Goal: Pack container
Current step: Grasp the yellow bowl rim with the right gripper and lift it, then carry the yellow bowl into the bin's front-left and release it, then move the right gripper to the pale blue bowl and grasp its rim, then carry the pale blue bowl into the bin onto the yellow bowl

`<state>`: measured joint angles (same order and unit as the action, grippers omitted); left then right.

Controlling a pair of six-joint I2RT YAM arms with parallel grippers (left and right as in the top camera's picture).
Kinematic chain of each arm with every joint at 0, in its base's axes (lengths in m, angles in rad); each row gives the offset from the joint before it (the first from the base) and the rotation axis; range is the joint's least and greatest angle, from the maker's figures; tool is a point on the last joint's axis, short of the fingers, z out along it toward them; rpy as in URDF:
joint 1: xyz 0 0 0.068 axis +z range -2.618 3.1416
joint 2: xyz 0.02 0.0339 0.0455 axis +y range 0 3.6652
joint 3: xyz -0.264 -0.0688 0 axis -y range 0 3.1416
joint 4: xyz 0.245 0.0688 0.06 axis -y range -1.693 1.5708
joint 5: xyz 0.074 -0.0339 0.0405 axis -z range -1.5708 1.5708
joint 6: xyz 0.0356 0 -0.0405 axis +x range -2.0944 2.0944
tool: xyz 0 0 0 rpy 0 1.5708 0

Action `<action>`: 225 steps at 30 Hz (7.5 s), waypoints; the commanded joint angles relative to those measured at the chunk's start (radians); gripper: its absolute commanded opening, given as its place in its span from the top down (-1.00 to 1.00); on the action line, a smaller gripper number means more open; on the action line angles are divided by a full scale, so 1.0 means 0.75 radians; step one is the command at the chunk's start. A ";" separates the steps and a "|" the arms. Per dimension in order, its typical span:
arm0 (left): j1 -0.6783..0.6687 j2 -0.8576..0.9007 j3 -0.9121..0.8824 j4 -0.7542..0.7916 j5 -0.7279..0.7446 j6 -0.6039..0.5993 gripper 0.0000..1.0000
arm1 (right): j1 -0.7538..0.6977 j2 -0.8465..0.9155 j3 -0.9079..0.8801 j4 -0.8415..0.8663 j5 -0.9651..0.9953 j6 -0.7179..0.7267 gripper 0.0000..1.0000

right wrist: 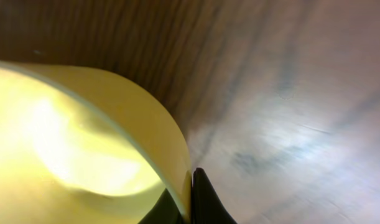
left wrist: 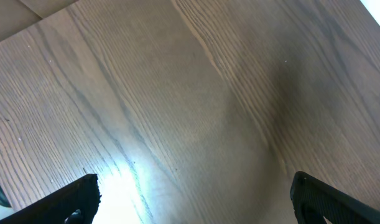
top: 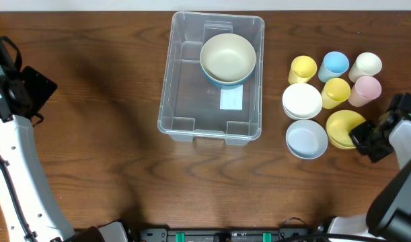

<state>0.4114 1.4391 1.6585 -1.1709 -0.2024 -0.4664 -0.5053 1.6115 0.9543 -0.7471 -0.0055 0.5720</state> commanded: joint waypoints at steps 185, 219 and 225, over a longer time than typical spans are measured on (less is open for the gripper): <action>0.006 0.002 0.018 -0.004 -0.016 0.017 -0.96 | 1.001 -0.329 0.714 -0.474 -0.077 -0.225 0.97; 0.006 0.002 0.018 -0.004 -0.016 0.017 -0.96 | 1.367 0.443 1.255 -0.304 -0.107 -0.276 -0.06; 0.006 0.002 0.018 -0.004 -0.016 0.017 -0.96 | 1.230 0.255 1.310 -0.532 0.040 -0.269 -0.29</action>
<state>0.4114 1.4391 1.6585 -1.1709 -0.2024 -0.4664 0.4732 1.8965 1.9049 -1.1088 -0.0574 0.3748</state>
